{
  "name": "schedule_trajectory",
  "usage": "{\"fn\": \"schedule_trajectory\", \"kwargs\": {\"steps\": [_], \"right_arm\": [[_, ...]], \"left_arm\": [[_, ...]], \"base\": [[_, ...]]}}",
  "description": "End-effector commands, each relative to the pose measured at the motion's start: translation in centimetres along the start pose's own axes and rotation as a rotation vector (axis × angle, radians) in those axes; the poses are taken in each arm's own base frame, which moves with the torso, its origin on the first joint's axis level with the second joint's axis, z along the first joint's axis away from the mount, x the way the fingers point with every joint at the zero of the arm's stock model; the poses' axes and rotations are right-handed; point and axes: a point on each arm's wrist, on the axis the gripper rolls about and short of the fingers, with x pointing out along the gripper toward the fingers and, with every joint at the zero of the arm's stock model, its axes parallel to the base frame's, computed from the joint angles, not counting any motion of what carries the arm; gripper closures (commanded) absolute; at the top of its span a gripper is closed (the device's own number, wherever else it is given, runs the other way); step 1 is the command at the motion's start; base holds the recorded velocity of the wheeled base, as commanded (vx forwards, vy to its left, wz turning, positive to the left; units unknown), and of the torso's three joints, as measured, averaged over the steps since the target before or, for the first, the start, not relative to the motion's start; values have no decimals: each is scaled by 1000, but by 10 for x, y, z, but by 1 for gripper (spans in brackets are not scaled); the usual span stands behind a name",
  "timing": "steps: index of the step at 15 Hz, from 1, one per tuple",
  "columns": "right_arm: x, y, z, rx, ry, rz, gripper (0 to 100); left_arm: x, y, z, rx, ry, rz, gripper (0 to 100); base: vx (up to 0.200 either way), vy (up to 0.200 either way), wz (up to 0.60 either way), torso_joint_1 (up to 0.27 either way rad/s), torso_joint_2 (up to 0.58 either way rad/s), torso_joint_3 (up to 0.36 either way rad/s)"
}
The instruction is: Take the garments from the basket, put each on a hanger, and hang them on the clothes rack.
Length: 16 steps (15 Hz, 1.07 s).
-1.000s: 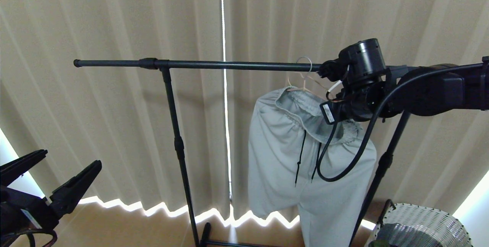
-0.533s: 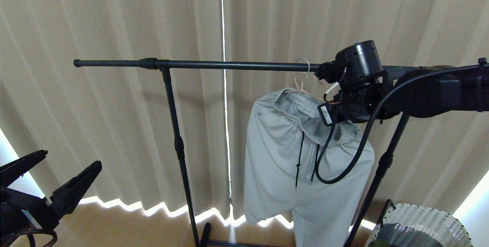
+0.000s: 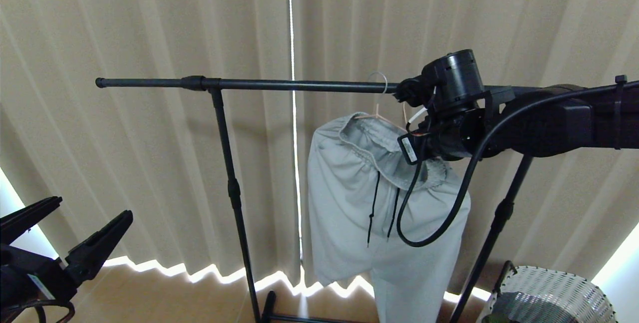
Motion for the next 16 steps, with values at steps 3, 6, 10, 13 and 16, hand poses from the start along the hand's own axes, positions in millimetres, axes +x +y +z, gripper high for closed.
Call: {"fn": "schedule_trajectory", "kwargs": {"steps": [3, 6, 10, 13, 16], "right_arm": [[2, 7, 3, -5, -9, 12, 100], [5, 13, 0, -18, 4, 21, 100], [5, 13, 0, -20, 4, 21, 0], [3, 12, 1, -10, -3, 19, 0], [-2, 9, 3, 30, -13, 21, 0]], "left_arm": [[0, 0, 0, 0, 1, 0, 0], [0, 0, 0, 0, 1, -1, 0], [0, 0, -1, 0, 4, -2, 0], [0, 0, -1, 0, 4, 0, 0], [0, 0, -1, 0, 3, 0, 0]], "base": [[0, 0, 0, 0, 0, 0], [0, 0, 0, 0, 0, 0], [0, 0, 0, 0, 0, 0], [0, 0, 0, 0, 0, 0], [0, 0, 0, 0, 0, 0]]}}
